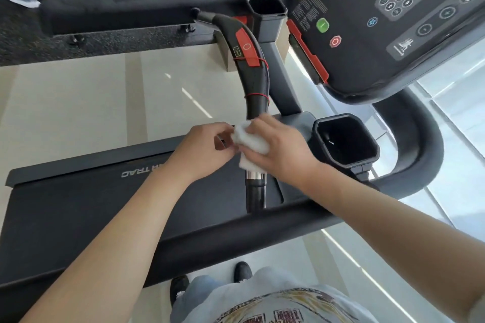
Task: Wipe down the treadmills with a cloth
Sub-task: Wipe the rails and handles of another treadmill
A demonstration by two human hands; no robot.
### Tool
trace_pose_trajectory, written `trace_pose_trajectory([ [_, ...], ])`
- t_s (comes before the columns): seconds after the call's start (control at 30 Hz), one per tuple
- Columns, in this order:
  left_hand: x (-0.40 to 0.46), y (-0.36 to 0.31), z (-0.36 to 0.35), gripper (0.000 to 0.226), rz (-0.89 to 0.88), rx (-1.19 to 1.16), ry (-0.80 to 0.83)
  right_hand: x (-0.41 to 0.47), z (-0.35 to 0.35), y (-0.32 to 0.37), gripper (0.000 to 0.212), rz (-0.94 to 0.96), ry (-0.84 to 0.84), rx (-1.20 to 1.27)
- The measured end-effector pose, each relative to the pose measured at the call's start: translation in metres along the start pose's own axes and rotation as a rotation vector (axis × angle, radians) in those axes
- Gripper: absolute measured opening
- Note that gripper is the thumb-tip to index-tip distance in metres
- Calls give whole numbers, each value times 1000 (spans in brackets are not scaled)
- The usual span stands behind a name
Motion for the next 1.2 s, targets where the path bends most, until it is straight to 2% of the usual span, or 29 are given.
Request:
trace_pose_trajectory([
  [0.1,-2,-4,-2,27,-22,-14,28,-23,-5,5,36,81,105,6],
  [0.2,-3,-9,-8,25,-47,-15,42,-8,-4,-1,33,122,120,-16],
  [0.27,-3,-12,-10,25,-60,-21,33,14,-2,-12,31,48,66,9],
  [0.4,-3,-9,-6,47,-26,-61,5,53,4,-30,29,-82,-53,17],
  [0.53,-6,-6,-9,45,-16,-34,35,56,8,-31,27,-138,-102,-17],
  [0.7,-5,-4,1,30,-28,-38,-12,8,0,-2,27,-20,-13,-39],
  [0.8,-6,-5,-1,35,-37,-38,8,-22,-2,13,24,78,18,-52],
  [0.93,-7,-7,-9,31,-48,-24,48,-13,2,11,31,218,49,-130],
  [1.0,-7,-7,-9,29,-48,-40,44,7,5,-1,34,162,10,-143],
  [1.13,-8,-6,-6,48,-18,-58,25,46,10,-16,28,13,-117,-144],
  [1.2,-8,-4,-5,47,-14,-44,16,54,10,-19,26,-51,-147,-146],
])
Point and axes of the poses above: each hand's wrist, its own x-axis towards the middle knuckle, its own z-axis out of the back of the hand, y = z × x, the point moved 9 cm from there along x, towards the middle knuckle, and after that the axes turned 15 degrees about -x, right-handed, at the moved point
